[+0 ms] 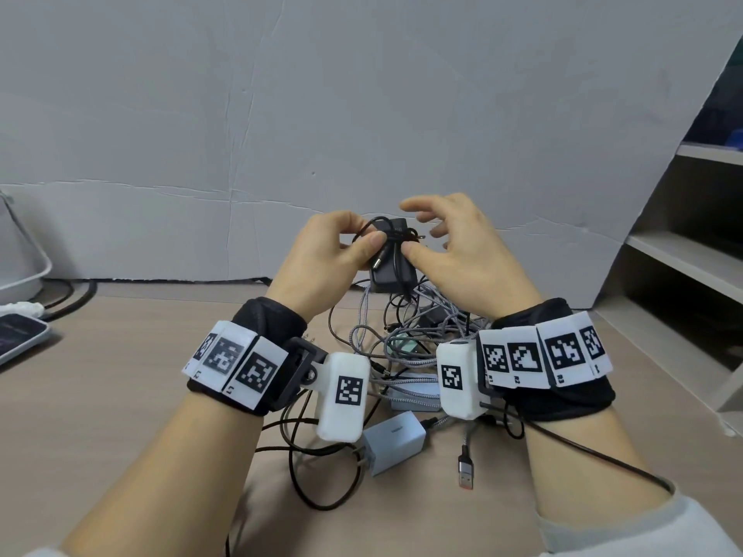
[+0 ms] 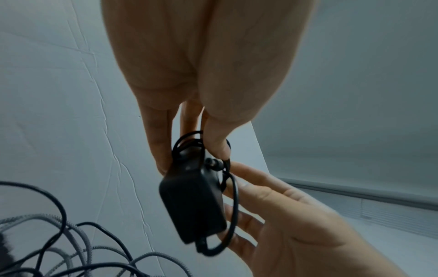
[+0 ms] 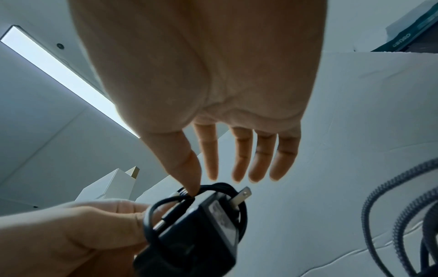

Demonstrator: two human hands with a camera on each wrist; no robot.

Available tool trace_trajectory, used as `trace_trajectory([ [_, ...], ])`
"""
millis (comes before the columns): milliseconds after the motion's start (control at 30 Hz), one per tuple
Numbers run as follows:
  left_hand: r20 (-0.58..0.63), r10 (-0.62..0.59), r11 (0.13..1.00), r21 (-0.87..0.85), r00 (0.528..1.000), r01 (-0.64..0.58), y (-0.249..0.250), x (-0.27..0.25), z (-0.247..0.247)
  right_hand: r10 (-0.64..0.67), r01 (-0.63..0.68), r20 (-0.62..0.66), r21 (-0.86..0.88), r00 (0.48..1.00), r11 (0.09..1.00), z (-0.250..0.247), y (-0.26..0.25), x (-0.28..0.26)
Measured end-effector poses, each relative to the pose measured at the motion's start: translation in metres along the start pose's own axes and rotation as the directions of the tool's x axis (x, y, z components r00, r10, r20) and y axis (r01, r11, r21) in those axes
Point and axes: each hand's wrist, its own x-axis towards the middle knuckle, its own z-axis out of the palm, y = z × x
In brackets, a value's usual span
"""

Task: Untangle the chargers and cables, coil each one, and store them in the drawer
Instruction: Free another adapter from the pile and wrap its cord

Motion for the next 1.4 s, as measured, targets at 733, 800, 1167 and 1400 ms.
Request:
trace_trajectory([
  [733,-0.082,-0.034,0.996,-0.086,0.996,0.027,-0.003,0.001,0.0,0.053,-0.053,0.03,-0.002,0.998,0.999,0.0,-0.006,-0.002],
  [800,-0.085,-0.034,0.997,-0.076,0.996,0.027,-0.005,0.002,0.001,0.054,-0.054,0.002,-0.007,0.999,0.999,0.001,-0.004,0.0],
  [1167,-0.136,-0.024,0.999,-0.047,0.99,0.018,-0.001,0.001,0.011,0.029,-0.03,-0.012,-0.046,0.999,0.999,0.008,-0.004,-0.002],
  [1400,-0.181,-0.006,0.999,-0.034,0.983,0.0,-0.006,0.001,0.002,0.103,-0.102,-0.011,0.047,0.995,0.994,0.007,0.002,0.004],
])
